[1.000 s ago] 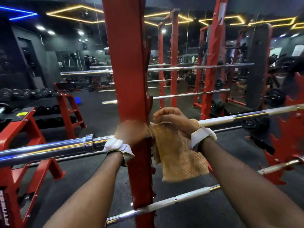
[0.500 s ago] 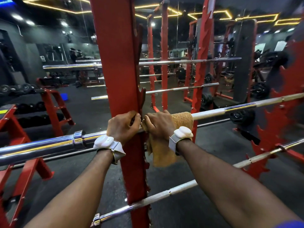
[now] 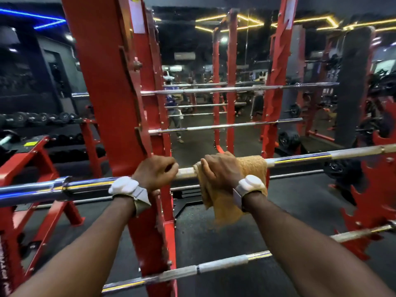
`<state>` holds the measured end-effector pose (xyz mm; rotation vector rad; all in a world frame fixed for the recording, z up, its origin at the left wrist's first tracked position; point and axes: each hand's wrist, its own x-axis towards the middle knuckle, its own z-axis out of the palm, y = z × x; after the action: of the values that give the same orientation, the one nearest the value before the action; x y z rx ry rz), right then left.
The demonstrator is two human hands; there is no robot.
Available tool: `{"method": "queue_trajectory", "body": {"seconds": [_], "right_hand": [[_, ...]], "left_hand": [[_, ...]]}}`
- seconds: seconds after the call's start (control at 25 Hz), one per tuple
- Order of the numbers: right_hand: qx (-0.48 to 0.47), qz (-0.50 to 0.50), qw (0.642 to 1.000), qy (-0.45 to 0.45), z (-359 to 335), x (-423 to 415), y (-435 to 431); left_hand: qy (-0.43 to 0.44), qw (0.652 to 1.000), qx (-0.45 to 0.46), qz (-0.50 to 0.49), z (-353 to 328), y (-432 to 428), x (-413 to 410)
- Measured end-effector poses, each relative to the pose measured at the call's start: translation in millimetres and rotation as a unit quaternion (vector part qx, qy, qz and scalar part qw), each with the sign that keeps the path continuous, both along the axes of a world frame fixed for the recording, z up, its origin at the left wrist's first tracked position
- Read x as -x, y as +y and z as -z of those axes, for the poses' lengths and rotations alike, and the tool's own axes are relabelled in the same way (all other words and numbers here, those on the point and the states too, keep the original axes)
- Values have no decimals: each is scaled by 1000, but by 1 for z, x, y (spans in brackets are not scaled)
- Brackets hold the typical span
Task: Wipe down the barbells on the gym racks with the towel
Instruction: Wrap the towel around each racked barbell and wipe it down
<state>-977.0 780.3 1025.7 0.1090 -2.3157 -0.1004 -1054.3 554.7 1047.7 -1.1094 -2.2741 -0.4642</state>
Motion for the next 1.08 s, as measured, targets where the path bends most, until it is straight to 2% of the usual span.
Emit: {"method": "queue_trajectory", "body": {"seconds": [0.08, 0.2, 0.32, 0.4, 0.44, 0.52, 0.6, 0.64, 0.68, 0.72, 0.8, 0.88, 0.96, 1.0, 1.08], "right_hand": [[-4, 1, 1000, 7, 3, -4, 12], [-10, 15, 1000, 9, 5, -5, 13], [-6, 40, 999, 4, 4, -5, 9], [-5, 46, 999, -5, 2, -8, 6], [-7, 45, 998, -34, -4, -8, 6], [48, 48, 982, -177, -21, 2, 10], [120, 82, 918, -368, -40, 21, 15], [138, 87, 893, -419, -46, 28, 15], [136, 91, 886, -435, -50, 30, 14], [138, 94, 890, -425, -49, 30, 15], [146, 89, 928, -332, -39, 19, 13], [66, 90, 985, -134, -15, -5, 2], [14, 89, 996, 9, 6, -22, -5], [9, 82, 996, 22, 10, -24, -2], [-9, 54, 997, -54, 0, -21, 10]], "left_hand": [[-29, 999, -11, -37, -4, 3, -2], [-55, 997, 27, -56, -14, 26, -10], [-159, 983, 52, -76, -17, 51, -12], [-194, 972, 91, -100, -10, 62, -11], [-187, 969, 109, -116, -8, 66, -10], [-166, 966, 139, -140, -7, 72, -12], [-162, 964, 151, -145, -8, 73, -13], [-158, 965, 150, -144, -6, 74, -13], [-154, 966, 149, -144, -6, 74, -14], [-154, 966, 148, -145, -7, 73, -14], [-163, 963, 156, -146, -9, 73, -11], [-175, 961, 163, -141, -9, 74, -11], [-168, 963, 162, -136, -7, 74, -10], [-162, 965, 161, -133, -5, 74, -10], [-155, 965, 161, -139, -5, 72, -10]]}}
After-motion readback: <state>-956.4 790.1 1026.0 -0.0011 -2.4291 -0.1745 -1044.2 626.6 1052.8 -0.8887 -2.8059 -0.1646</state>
